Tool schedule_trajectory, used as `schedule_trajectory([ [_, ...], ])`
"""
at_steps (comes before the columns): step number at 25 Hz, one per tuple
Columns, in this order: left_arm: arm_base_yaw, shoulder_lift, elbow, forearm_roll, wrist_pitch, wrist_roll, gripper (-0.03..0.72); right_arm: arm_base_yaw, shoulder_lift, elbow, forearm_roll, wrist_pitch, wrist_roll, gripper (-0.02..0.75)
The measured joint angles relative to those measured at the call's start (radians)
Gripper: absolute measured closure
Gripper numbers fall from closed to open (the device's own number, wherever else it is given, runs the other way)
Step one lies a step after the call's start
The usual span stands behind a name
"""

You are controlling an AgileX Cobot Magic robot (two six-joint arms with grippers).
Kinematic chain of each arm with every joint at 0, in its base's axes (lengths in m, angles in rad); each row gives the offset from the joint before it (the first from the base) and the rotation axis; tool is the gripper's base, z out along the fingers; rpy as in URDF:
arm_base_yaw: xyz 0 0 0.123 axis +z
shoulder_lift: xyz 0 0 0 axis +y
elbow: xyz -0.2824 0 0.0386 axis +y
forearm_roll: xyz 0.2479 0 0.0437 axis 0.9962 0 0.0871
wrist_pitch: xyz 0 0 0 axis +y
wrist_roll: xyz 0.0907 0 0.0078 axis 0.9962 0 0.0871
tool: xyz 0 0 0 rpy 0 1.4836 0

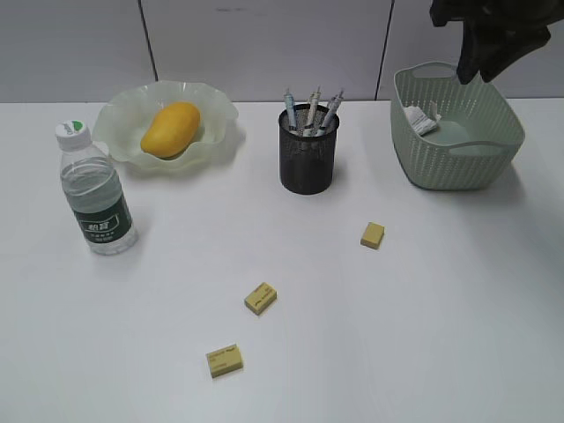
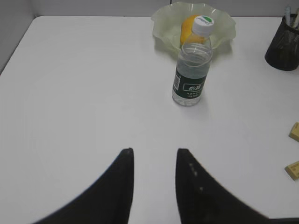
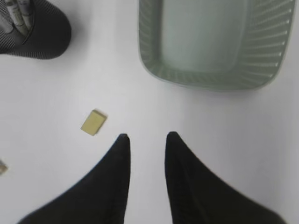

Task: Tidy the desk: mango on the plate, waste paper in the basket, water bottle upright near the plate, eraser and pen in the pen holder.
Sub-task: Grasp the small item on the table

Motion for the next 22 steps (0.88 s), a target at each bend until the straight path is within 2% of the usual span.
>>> schedule_trajectory([
  [4,0.000,0.000,0.000,0.000,0.000,0.000,0.451,0.000,-0.128,0.168,0.038,0.000,-0.020,0.517],
  [13,0.000,0.000,0.000,-0.006,0.000,0.000,0.451,0.000,-0.595,0.620,0.042,0.003,-0.016,0.520],
  [17,0.000,0.000,0.000,-0.012,0.000,0.000,0.451,0.000,-0.790,0.751,0.042,0.004,0.026,0.520],
  [22,0.000,0.000,0.000,0.000,0.000,0.000,0.451,0.000,-0.995,0.809,0.019,0.007,0.039,0.505],
])
